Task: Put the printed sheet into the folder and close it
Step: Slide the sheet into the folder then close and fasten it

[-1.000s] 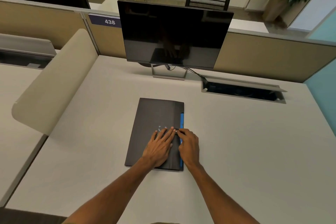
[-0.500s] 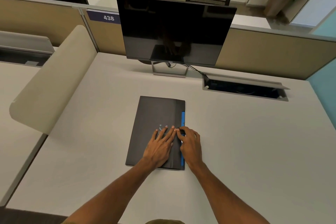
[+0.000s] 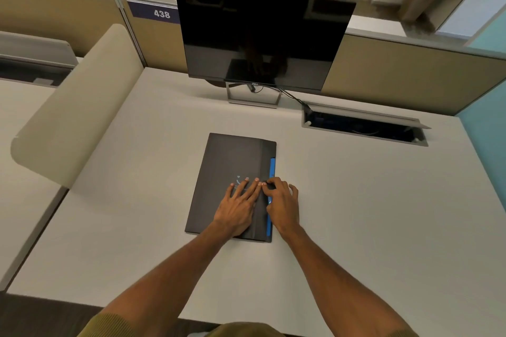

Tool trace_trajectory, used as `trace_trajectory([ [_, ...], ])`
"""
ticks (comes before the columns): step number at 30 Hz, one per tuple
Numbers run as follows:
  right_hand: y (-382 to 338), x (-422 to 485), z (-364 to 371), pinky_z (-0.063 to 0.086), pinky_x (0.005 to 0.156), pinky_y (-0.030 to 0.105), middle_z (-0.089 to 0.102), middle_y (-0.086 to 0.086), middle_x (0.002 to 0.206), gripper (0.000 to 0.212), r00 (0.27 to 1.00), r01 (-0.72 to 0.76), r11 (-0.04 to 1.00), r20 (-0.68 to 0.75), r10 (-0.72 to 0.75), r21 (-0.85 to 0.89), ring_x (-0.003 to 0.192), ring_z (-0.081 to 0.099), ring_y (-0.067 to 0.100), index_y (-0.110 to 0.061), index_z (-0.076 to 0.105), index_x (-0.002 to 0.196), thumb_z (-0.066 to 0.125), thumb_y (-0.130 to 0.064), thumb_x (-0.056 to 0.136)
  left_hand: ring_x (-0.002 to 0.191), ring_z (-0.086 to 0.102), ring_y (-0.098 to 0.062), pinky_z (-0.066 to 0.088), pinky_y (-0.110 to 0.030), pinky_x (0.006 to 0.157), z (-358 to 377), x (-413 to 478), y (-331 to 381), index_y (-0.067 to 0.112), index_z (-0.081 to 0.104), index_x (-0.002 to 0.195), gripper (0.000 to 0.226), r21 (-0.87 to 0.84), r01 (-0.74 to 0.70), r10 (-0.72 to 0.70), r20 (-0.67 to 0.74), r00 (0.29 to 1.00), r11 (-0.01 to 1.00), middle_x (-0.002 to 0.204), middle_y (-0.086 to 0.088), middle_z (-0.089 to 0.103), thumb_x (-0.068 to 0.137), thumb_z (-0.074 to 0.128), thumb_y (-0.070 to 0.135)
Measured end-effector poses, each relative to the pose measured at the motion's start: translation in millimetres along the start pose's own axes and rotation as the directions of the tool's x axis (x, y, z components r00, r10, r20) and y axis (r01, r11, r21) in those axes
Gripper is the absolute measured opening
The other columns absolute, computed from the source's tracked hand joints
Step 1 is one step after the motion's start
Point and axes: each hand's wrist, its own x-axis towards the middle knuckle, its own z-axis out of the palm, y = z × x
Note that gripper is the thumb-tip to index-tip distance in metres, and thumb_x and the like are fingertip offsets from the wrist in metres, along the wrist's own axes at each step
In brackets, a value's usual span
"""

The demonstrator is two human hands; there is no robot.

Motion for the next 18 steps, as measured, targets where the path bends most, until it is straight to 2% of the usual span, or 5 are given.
trace_trajectory([
  [4,-1,-4,-6,0.028,0.129,0.037,0.052,0.001,0.155,0.054,1.000,0.010,0.996,-0.028,-0.007,0.087,0.143,0.049,0.019,-0.017,0.056,0.150,0.062,-0.004,0.098,0.171,-0.012,-0.024,0.004,-0.053,0.140,-7,-9,0,0.021,-0.012,0.174,0.066,-0.083,0.046,-0.048,-0.032,0.998,0.995,0.182,0.001,-0.015,0.119,0.021,0.036],
  [8,4,-14,-3,0.028,0.130,0.040,0.043,0.005,0.164,0.066,0.998,-0.024,0.986,-0.056,0.034,0.162,0.150,0.043,0.022,-0.013,0.042,0.159,0.064,-0.003,0.097,0.172,-0.008,-0.020,0.004,-0.049,0.140,-7,-23,-7,0.018,-0.011,0.174,0.066,-0.191,0.167,-0.188,-0.093,0.978,0.967,0.183,0.002,-0.012,0.120,0.023,0.035],
  [13,6,-25,3,0.018,0.134,0.045,0.028,0.003,0.172,0.061,0.997,0.022,0.997,-0.073,-0.017,0.071,0.159,0.029,0.019,-0.018,0.030,0.164,0.050,-0.026,0.107,0.172,-0.004,-0.020,0.006,-0.045,0.141,-6,-38,-5,0.017,-0.006,0.175,0.066,-0.249,0.289,-0.326,-0.123,0.937,0.924,0.183,0.000,-0.008,0.119,0.024,0.037],
  [18,-3,-28,9,0.013,0.134,0.048,0.009,0.008,0.177,0.066,0.998,0.051,0.999,0.043,-0.051,-0.002,0.164,0.010,0.024,-0.018,0.017,0.167,0.037,-0.043,0.110,0.172,-0.005,-0.023,0.005,-0.045,0.141,-10,-47,-8,0.016,-0.005,0.175,0.067,-0.264,0.385,-0.419,-0.082,0.904,0.884,0.183,-0.003,-0.010,0.119,0.025,0.037],
])
